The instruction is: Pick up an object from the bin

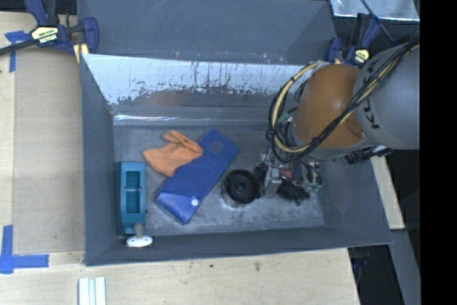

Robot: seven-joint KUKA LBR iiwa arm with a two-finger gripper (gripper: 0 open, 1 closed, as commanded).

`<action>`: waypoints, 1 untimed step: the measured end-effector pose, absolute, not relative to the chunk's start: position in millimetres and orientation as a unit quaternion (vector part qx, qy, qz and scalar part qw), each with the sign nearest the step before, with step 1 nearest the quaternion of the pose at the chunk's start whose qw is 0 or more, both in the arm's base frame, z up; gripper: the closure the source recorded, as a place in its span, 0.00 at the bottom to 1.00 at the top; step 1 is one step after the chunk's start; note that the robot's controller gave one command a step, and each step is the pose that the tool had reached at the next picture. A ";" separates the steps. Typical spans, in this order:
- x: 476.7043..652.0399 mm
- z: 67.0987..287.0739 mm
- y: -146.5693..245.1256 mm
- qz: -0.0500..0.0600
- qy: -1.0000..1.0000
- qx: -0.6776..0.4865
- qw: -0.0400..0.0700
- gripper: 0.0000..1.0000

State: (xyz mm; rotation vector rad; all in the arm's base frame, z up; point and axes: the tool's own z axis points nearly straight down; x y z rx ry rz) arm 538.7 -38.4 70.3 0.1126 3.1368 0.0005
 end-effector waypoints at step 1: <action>536.8 75.1 -38.3 0.000 0.999 0.036 -0.002 1.00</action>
Offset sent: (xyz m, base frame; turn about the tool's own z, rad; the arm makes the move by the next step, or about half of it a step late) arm 0.0000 -0.0002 0.0855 0.0000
